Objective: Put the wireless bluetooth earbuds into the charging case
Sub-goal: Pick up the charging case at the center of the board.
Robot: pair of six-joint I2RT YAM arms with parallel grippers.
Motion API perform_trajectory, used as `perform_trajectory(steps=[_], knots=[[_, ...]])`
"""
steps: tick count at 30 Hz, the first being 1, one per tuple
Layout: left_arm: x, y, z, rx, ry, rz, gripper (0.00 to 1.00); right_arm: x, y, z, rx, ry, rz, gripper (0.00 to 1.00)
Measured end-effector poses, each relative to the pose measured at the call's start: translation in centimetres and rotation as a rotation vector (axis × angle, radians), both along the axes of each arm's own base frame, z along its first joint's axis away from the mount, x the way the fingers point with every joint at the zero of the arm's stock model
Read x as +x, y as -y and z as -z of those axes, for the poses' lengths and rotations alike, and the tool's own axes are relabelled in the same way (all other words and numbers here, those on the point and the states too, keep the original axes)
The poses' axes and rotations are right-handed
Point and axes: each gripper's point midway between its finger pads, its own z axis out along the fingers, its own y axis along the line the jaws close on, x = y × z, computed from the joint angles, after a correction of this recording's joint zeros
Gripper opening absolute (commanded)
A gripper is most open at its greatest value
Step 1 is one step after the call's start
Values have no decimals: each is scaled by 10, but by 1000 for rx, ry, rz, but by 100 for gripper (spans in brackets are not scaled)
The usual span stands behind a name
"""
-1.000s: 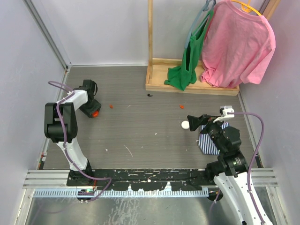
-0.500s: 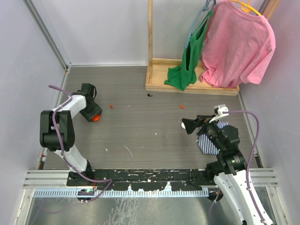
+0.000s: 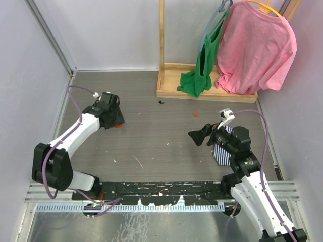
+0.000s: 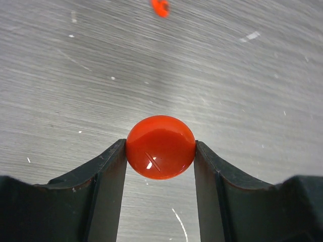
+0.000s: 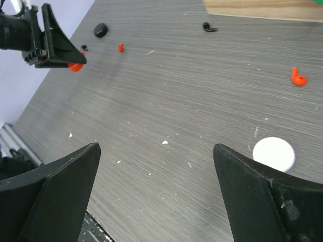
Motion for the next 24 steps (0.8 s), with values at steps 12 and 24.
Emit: perform_trajectory(steps=[12,24], knots=[[-35,84,-44,54,215,472,38,5,-32,8,110,-47,-162,97],[-60,144,-53,175,397,905,42,18,-53,34,169,-192,-246,93]])
